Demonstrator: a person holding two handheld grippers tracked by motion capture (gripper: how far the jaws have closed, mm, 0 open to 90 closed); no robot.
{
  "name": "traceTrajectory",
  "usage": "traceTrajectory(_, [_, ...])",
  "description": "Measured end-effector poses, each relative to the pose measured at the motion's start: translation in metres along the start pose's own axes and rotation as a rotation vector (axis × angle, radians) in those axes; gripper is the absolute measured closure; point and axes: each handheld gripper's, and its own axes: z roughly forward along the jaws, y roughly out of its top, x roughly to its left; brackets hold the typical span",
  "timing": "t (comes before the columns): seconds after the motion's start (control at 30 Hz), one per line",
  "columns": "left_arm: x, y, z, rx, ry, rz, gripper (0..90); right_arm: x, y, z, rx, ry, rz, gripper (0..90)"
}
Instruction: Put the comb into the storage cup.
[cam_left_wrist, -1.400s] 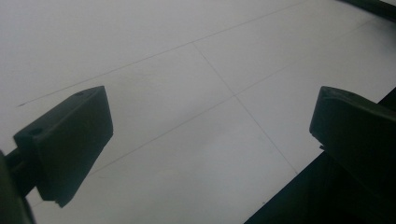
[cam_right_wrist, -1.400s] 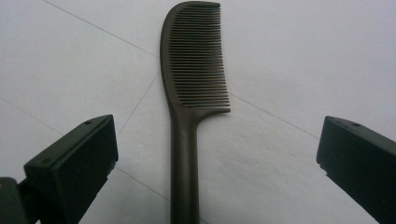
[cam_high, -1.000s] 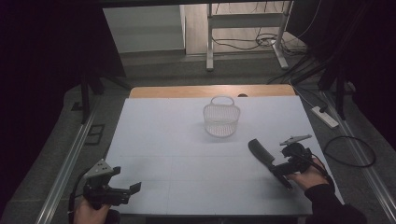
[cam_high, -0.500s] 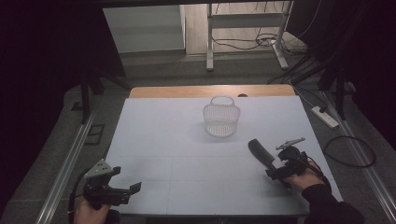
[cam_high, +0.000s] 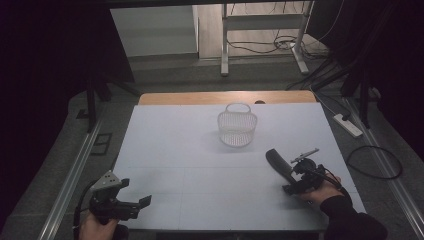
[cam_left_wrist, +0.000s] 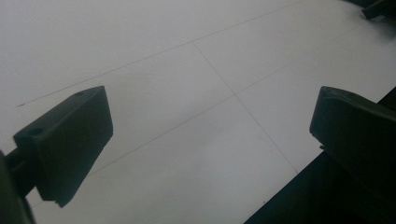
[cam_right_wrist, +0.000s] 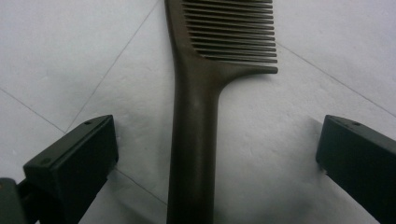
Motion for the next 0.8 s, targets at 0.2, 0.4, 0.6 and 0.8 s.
traceTrajectory(0.2, [0.000,0.000,0.000,0.001,0.000,0.000,0.1,0.002,0.004,-0.005,0.014,-0.004,0.010,14.8])
traceTrajectory(0.4, [0.000,0.000,0.000,0.002,0.001,0.001,0.1,0.003,0.007,-0.012,0.013,0.004,0.004,47.6])
traceTrajectory(0.6, [0.000,0.000,0.000,0.003,0.001,0.001,0.1,0.002,0.006,-0.014,0.004,0.014,-0.014,71.7])
traceTrajectory(0.8, [0.000,0.000,0.000,0.002,0.000,0.002,0.1,0.000,0.007,-0.014,0.003,0.027,0.011,72.3])
